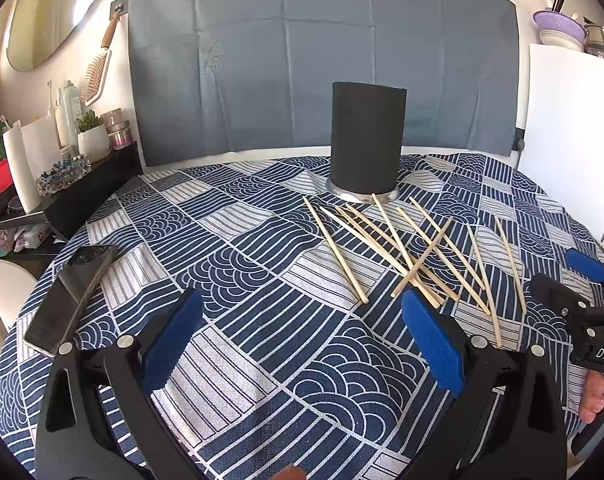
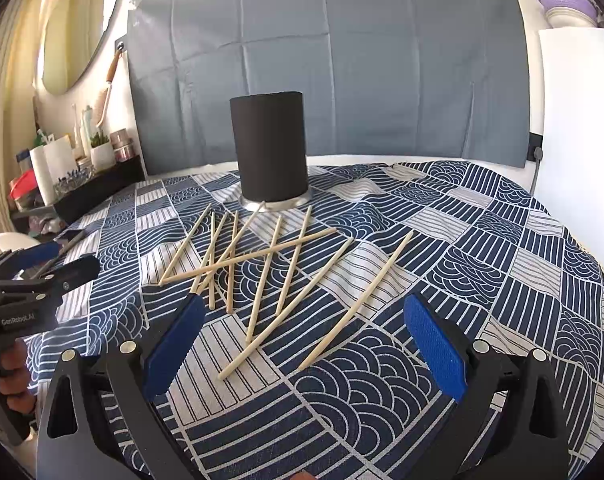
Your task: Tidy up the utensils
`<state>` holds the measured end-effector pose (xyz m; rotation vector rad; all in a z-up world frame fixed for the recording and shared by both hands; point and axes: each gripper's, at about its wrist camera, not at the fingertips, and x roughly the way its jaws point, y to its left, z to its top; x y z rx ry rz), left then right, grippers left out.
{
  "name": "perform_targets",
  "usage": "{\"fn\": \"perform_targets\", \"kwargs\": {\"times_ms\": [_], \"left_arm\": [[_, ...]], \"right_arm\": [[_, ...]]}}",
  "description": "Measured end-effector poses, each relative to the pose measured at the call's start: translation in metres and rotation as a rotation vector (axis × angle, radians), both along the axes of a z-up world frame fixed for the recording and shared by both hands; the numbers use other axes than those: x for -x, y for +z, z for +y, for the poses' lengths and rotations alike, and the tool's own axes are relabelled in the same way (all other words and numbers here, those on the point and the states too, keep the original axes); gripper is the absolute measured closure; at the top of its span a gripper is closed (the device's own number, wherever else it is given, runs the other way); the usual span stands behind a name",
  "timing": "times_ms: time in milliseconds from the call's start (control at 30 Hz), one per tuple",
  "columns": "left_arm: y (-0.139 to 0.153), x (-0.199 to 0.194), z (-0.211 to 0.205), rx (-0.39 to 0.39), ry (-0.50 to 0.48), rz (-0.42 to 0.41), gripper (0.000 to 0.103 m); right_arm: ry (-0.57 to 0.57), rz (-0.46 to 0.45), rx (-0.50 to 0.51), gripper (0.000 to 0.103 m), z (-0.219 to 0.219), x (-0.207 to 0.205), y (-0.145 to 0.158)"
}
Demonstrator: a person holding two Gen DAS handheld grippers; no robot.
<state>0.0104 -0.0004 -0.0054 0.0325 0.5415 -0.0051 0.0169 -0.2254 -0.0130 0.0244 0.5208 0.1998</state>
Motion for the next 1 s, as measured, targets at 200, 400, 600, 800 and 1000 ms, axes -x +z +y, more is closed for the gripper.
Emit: {"fn": "perform_targets", "kwargs": {"times_ms": [200,400,600,800,1000], "left_arm": [[0.0003,-0.0008,-0.0020,-0.015,-0.002,0.003,0.006],[0.0007,-0.0003,-0.0012,-0.013,-0.005,0.001,0.006],[0.0007,-0.0003,-0.0018,-0.017,-0.008,0.001,0.006],[0.0000,-0.0008,-0.0032,-0.019,-0.005,0.004,0.006],[-0.0003,-0.0020,-0.0012,-0.008,-0.005,0.011,0.006]], "right_arm": [[0.002,0.011,-0.002,0.008,-0.0003,-0.0018,-0.0008],[0.012,0.019,-0.007,0.008,-0.0008,-0.0032,-0.0007],[0.013,0.022,-0.009,0.008,-0.0012,-0.0038,-0.0010],[0.013,0.023,-0.010,0.008,-0.0009,-0.0041,-0.0012],[0.014,0.025,-0.010,0.008,-0.0012,-0.0040,-0.0011]]}}
